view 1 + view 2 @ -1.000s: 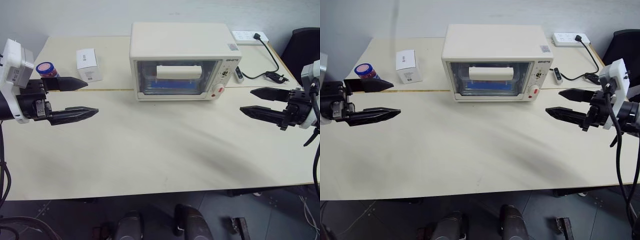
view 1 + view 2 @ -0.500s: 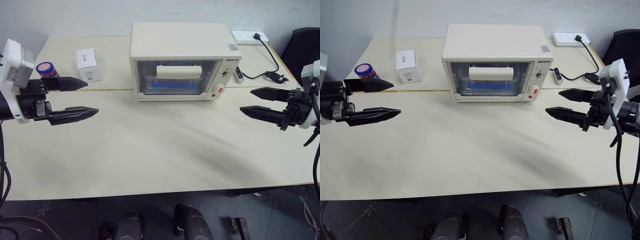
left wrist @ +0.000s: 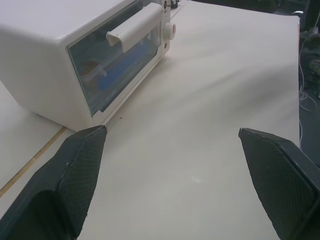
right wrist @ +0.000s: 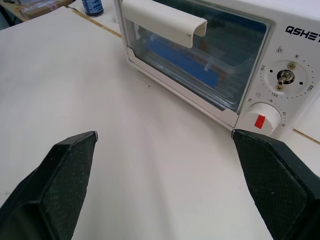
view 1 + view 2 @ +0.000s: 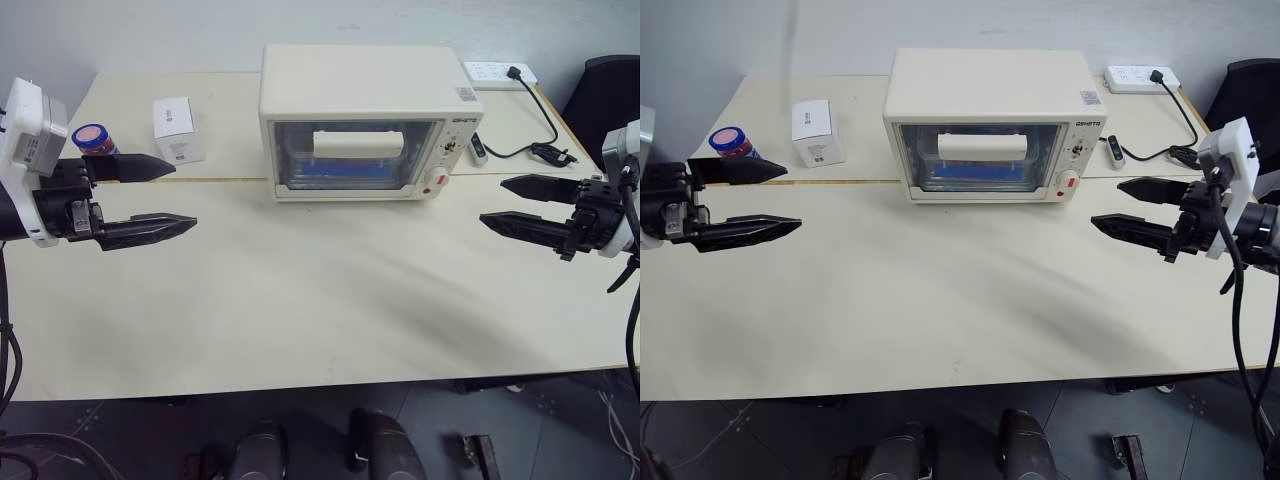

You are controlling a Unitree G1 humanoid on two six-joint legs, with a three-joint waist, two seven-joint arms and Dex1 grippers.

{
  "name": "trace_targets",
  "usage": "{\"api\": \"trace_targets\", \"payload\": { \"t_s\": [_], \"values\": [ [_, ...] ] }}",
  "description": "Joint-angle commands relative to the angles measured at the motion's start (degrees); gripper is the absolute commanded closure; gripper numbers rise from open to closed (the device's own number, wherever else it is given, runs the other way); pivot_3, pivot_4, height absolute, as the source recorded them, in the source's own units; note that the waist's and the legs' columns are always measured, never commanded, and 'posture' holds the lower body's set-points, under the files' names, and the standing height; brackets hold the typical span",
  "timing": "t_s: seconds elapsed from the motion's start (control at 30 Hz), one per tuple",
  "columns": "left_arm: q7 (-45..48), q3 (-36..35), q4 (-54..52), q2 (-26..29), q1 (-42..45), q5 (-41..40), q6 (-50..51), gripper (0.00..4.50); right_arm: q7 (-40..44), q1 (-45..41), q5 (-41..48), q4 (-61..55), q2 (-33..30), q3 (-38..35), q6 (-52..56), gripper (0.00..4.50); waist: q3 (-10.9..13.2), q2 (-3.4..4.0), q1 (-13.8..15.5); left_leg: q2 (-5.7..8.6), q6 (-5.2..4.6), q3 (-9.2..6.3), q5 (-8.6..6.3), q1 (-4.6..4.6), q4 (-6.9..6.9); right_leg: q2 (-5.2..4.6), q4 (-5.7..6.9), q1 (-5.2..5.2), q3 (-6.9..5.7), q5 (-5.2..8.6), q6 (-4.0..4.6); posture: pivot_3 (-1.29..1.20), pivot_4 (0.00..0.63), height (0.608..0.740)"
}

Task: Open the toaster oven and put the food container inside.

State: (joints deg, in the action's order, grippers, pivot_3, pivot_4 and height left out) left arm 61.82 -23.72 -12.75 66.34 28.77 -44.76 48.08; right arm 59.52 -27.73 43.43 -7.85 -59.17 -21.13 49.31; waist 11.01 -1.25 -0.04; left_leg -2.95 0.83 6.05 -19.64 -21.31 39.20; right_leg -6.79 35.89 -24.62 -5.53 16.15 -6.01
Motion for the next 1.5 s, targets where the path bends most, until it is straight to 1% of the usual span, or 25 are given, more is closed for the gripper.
{"api": "trace_targets", "payload": {
  "t_s": [0.03,1.5],
  "values": [
    [0.2,-2.0,-0.5,1.4,0.1,-0.3,-0.7,0.0,0.1,0.1,0.9,-1.4,-1.2,-2.8,-0.8,0.02,0.0,0.0,0.0,0.0,0.0,0.0,0.0,0.0,0.0,0.0,0.0,0.0,0.0,0.0,0.0,0.0,0.15,0.74],
    [0.2,-2.0,-0.5,1.4,0.1,-0.3,-0.7,0.0,0.1,0.1,0.9,-1.4,-1.2,-2.8,-0.8,0.02,0.0,0.0,0.0,0.0,0.0,0.0,0.0,0.0,0.0,0.0,0.0,0.0,0.0,0.0,0.0,0.0,0.15,0.74]
  ]
}}
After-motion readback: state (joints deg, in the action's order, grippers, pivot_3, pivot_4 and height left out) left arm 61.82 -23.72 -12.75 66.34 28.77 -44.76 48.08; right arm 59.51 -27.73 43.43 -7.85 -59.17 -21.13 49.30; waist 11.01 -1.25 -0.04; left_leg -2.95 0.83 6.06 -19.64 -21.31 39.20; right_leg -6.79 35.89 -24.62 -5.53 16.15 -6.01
